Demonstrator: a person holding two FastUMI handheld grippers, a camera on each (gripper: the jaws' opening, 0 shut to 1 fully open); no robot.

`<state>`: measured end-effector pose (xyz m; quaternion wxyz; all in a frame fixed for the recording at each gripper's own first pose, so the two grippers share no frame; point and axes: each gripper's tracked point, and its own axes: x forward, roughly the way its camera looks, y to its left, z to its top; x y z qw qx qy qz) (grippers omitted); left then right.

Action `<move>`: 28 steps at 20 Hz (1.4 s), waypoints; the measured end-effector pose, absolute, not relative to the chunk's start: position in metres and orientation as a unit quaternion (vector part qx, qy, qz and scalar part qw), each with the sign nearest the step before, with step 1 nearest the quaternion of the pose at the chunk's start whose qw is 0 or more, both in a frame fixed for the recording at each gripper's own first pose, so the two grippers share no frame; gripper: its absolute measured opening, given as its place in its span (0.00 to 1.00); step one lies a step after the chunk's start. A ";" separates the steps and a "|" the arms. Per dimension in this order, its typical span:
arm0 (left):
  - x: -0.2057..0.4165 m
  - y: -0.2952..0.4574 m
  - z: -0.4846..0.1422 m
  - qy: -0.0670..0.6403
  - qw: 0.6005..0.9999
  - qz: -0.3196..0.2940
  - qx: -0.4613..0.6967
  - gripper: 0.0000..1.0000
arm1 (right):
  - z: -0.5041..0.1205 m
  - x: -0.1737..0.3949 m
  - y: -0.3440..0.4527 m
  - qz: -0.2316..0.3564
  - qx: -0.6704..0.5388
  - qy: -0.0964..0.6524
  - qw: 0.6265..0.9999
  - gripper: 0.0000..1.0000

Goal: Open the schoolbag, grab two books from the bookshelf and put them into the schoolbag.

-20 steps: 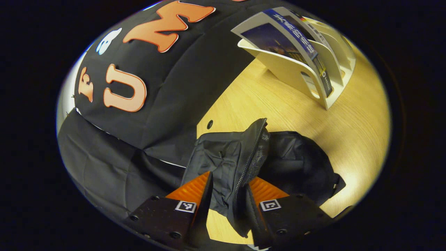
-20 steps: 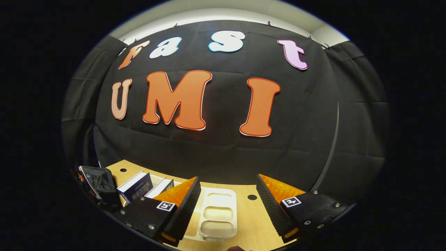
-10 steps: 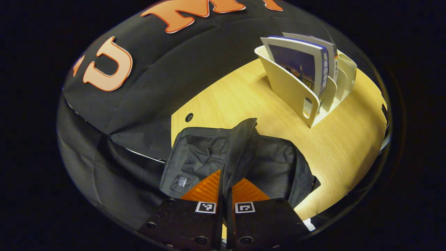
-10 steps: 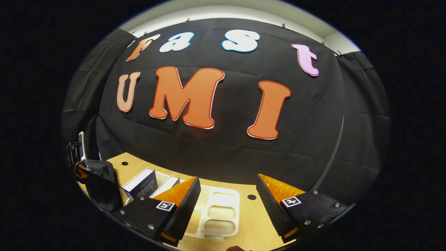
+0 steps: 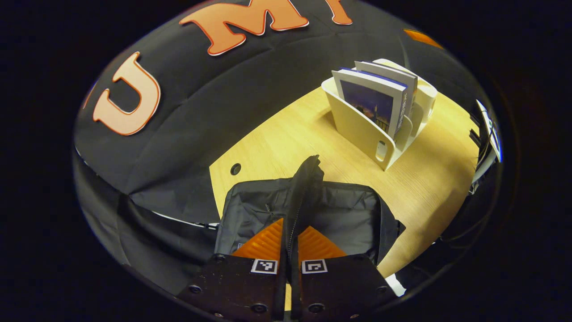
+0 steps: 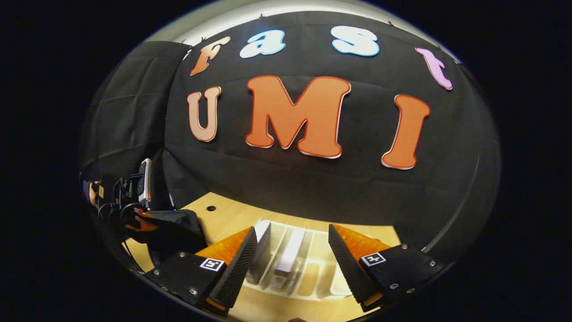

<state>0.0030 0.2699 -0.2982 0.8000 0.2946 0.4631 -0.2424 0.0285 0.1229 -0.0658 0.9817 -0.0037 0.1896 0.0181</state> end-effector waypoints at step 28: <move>0.036 0.288 -0.286 0.491 0.757 -0.341 0.263 0.06 | -0.217 0.119 0.191 -0.003 0.038 0.576 0.817 0.77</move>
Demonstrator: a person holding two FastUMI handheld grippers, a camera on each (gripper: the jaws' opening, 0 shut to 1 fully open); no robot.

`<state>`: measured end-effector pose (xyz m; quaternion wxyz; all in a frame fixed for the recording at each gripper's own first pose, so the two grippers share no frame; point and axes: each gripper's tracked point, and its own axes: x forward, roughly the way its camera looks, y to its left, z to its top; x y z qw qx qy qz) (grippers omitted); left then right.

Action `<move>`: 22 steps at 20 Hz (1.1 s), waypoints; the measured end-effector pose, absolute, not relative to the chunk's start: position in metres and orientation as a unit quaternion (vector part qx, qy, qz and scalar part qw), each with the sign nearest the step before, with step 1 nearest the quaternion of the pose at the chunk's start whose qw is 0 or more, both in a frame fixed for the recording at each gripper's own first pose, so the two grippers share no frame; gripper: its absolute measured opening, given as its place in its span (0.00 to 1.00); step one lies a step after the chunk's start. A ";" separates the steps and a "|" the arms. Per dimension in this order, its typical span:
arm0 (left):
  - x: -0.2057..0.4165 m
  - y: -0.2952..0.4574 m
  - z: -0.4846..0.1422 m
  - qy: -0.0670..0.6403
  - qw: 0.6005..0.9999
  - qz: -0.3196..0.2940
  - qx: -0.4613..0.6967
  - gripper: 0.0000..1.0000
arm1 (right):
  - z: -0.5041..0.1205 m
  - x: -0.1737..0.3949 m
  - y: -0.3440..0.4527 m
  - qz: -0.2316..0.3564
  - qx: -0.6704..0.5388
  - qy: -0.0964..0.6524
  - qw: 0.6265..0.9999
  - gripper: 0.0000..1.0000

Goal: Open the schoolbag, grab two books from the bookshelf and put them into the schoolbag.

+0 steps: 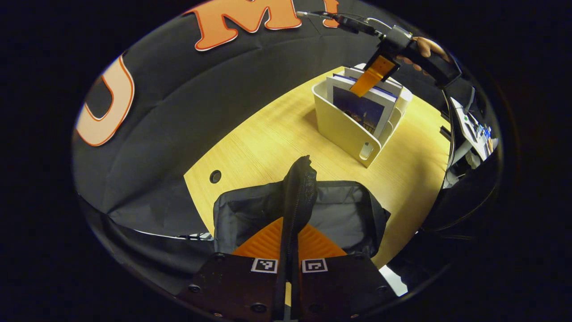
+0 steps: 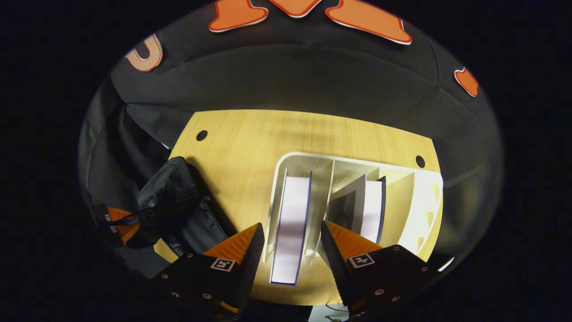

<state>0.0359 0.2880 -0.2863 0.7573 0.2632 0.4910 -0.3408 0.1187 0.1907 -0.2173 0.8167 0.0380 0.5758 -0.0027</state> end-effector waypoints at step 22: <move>0.027 0.286 -0.279 0.518 0.751 -0.354 0.205 0.06 | -0.123 0.090 0.171 -0.026 0.119 0.554 0.823 0.34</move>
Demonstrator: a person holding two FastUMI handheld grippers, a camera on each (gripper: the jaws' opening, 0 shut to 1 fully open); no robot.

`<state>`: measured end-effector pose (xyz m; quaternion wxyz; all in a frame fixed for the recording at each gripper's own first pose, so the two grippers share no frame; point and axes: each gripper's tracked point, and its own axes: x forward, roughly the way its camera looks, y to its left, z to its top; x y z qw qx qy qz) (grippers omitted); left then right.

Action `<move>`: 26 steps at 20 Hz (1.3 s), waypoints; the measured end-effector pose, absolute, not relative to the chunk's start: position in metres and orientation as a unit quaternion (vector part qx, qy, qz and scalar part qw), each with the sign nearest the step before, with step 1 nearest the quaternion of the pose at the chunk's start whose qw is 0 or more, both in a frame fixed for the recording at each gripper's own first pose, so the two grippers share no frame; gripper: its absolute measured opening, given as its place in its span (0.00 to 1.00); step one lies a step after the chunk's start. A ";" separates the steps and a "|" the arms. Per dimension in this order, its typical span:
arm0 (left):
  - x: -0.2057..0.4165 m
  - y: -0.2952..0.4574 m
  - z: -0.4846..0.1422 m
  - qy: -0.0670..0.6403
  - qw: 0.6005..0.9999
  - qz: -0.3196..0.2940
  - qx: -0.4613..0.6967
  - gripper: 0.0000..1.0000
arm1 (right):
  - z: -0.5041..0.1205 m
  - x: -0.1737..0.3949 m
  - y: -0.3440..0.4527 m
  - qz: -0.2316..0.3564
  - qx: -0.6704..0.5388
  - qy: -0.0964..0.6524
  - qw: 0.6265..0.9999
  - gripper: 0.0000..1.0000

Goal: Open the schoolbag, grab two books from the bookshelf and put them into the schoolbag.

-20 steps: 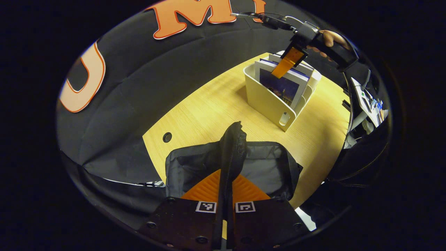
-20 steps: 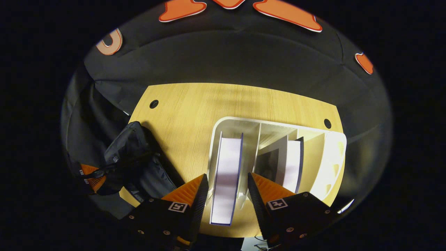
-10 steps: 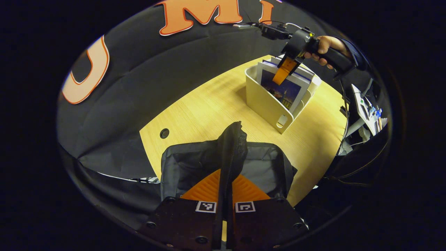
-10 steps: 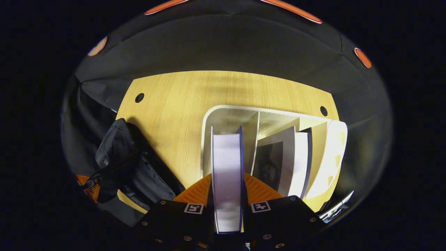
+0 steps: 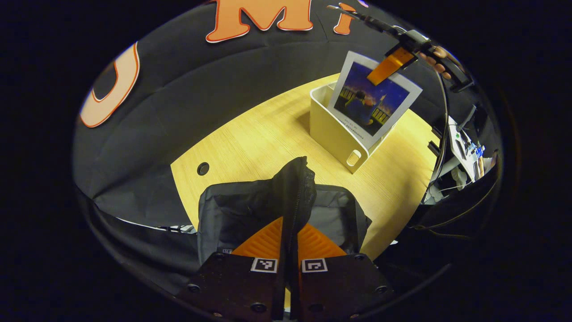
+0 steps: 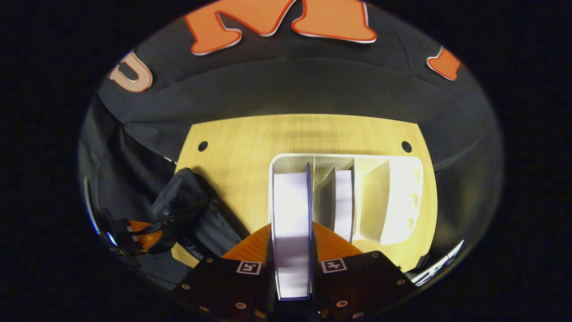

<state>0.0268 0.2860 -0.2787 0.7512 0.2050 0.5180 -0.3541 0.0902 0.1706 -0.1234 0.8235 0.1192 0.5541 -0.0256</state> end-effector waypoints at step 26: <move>0.030 0.281 -0.275 0.519 0.772 -0.355 0.093 0.03 | -0.150 0.002 0.327 0.101 0.310 0.482 0.813 0.32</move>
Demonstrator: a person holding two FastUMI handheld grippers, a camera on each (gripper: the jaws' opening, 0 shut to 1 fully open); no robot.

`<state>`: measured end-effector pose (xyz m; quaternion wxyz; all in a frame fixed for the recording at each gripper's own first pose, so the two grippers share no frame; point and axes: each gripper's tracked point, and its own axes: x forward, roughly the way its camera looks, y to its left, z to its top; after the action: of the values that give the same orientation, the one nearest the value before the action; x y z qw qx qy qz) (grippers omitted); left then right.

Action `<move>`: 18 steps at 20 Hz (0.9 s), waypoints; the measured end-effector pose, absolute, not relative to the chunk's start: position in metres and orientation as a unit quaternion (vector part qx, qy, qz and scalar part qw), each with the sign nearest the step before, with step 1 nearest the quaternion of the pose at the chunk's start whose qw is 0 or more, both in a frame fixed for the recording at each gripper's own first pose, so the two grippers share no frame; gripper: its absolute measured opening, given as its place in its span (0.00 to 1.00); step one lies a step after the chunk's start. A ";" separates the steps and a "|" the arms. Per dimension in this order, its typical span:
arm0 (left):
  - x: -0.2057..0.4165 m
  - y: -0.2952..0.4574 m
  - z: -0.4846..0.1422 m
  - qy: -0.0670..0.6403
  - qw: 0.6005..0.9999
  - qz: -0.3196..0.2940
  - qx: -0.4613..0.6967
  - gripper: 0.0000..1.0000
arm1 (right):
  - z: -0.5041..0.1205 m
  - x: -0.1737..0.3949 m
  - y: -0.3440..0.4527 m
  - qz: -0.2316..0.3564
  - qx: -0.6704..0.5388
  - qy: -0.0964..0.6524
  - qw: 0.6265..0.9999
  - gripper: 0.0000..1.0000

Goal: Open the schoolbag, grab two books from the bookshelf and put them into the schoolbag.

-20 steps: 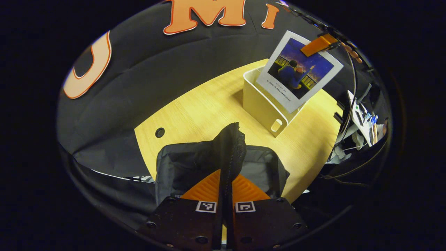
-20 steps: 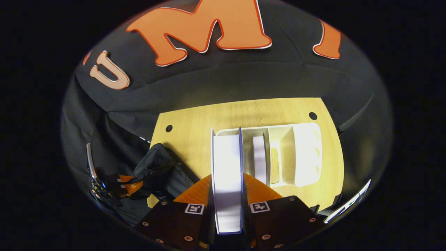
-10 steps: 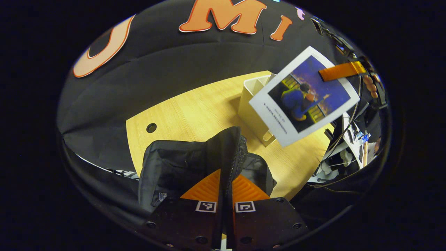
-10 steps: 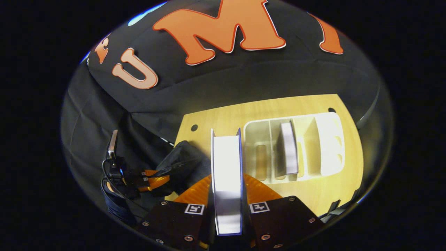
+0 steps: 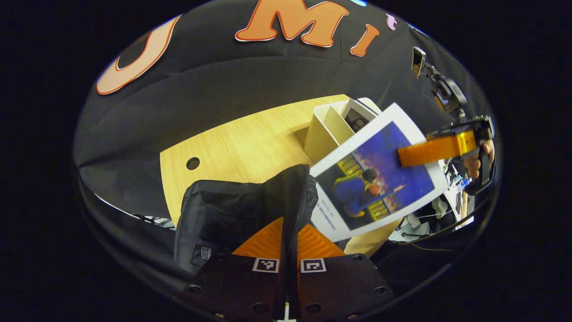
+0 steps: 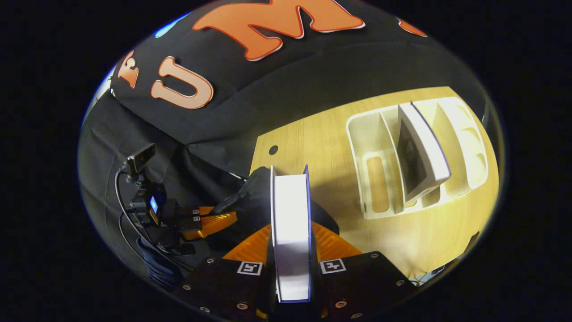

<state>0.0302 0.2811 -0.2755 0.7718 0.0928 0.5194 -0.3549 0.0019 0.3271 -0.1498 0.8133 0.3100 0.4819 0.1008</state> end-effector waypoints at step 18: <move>0.009 0.255 -0.264 0.508 0.783 -0.357 0.026 0.03 | -0.260 0.039 0.435 0.067 0.526 0.396 0.750 0.30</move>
<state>0.0094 0.2548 -0.2638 0.7832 0.0257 0.5083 -0.3572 0.0387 0.4351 -0.2602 0.7497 0.5259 0.3960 0.0672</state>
